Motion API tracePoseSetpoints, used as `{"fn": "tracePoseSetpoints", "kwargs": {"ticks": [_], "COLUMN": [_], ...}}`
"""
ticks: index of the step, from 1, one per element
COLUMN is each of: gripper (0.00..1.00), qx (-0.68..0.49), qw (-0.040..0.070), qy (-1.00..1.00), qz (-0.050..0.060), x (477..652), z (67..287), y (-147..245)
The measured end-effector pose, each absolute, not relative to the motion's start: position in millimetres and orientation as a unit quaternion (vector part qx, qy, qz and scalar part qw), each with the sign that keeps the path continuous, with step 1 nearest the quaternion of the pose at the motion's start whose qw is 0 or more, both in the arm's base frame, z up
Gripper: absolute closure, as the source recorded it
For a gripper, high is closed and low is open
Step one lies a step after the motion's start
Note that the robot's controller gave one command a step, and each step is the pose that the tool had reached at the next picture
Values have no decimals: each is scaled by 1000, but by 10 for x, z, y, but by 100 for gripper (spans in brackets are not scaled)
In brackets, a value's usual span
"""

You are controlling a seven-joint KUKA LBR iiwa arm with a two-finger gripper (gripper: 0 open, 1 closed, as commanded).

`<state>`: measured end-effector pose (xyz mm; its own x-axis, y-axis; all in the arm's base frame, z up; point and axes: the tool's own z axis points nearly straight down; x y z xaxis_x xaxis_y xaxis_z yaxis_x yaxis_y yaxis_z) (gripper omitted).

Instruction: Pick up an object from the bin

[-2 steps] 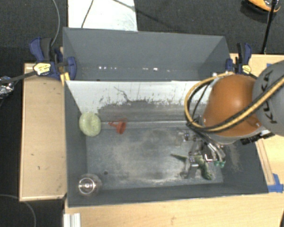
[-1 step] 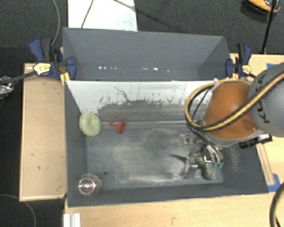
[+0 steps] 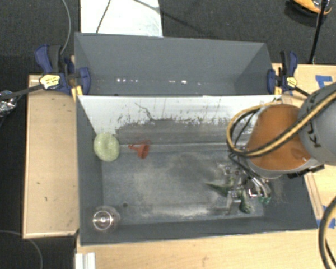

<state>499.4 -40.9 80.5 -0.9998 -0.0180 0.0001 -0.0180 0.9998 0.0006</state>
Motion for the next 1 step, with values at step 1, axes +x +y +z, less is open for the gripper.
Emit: {"fn": "tracePoseSetpoints", "kwargs": {"ticks": [1], "gripper": [0], "qx": [11], "qw": [-3], "qy": [-1000], "qz": [0], "x": [5077], "z": [712], "y": [-527]}}
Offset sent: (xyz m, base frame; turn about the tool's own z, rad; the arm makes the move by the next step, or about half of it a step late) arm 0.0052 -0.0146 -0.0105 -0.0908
